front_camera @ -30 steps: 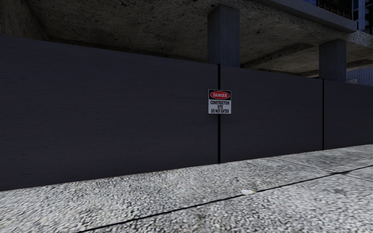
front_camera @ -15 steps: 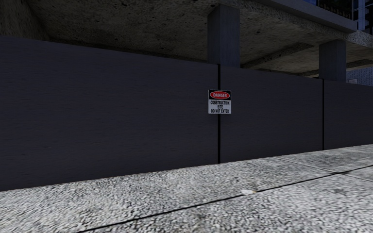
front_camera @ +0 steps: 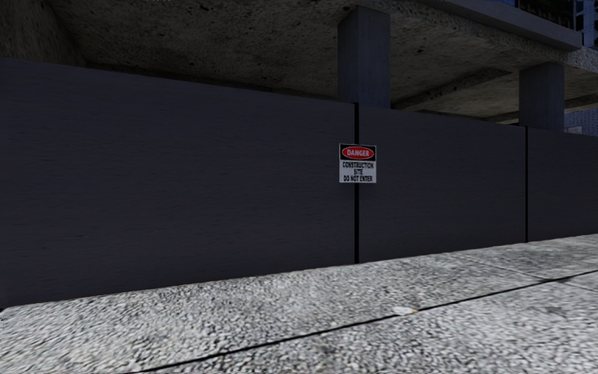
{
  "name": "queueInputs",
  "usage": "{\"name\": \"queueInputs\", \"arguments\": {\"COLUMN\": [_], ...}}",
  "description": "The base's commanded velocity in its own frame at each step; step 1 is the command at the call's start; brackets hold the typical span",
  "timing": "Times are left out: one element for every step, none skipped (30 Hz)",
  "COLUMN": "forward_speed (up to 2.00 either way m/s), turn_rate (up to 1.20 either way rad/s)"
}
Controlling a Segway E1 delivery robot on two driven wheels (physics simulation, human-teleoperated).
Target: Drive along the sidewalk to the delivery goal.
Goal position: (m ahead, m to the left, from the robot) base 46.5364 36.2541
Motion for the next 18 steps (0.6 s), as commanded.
{"name": "queueInputs", "arguments": {"forward_speed": [0.77, 0.93, 1.09, 1.16, 1.19, 1.19, 1.2, 1.22, 1.22, 1.22, 1.22, 1.22, 1.22, 1.22, 1.22, 1.22, 1.2, 1.2], "turn_rate": [0.46, 0.49, 0.53, 0.56, 0.57, 0.57, 0.58, 0.62, 0.65, 0.65, 0.66, 0.66, 0.68, 0.75, 0.75, 0.79, 0.81, 0.82]}}
